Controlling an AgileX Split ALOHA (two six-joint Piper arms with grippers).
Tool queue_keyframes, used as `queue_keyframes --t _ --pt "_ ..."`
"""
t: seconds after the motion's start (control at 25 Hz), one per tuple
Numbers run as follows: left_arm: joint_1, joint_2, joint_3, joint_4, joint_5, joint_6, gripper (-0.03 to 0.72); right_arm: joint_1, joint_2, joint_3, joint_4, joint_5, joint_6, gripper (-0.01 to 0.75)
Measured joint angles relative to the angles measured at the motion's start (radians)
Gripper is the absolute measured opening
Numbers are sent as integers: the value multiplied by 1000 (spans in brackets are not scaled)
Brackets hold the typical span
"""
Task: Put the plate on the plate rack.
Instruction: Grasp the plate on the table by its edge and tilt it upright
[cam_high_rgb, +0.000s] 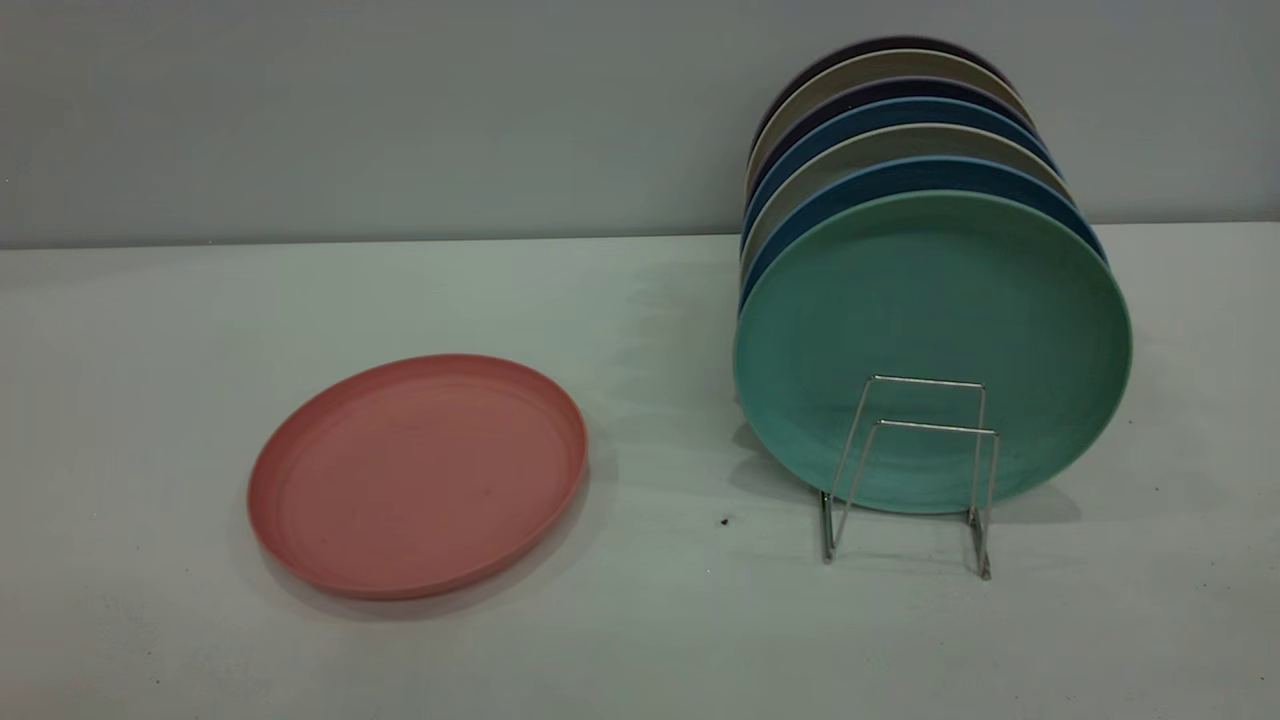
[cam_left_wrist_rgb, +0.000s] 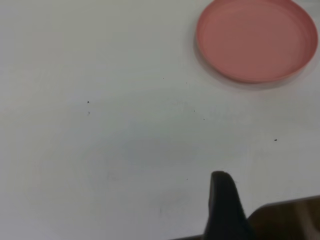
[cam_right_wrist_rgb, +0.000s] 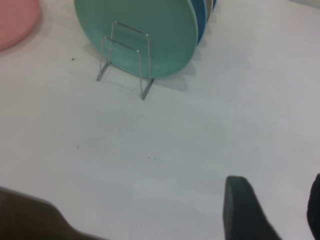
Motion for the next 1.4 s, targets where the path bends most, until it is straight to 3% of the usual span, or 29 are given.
queue_keyframes --t 1.24,1.4 --pt "0 0 0 2 0 -11 499 0 0 0 0 0 0 329" --pt "0 0 -14 -13 -49 -19 498 0 0 0 0 0 3 320"
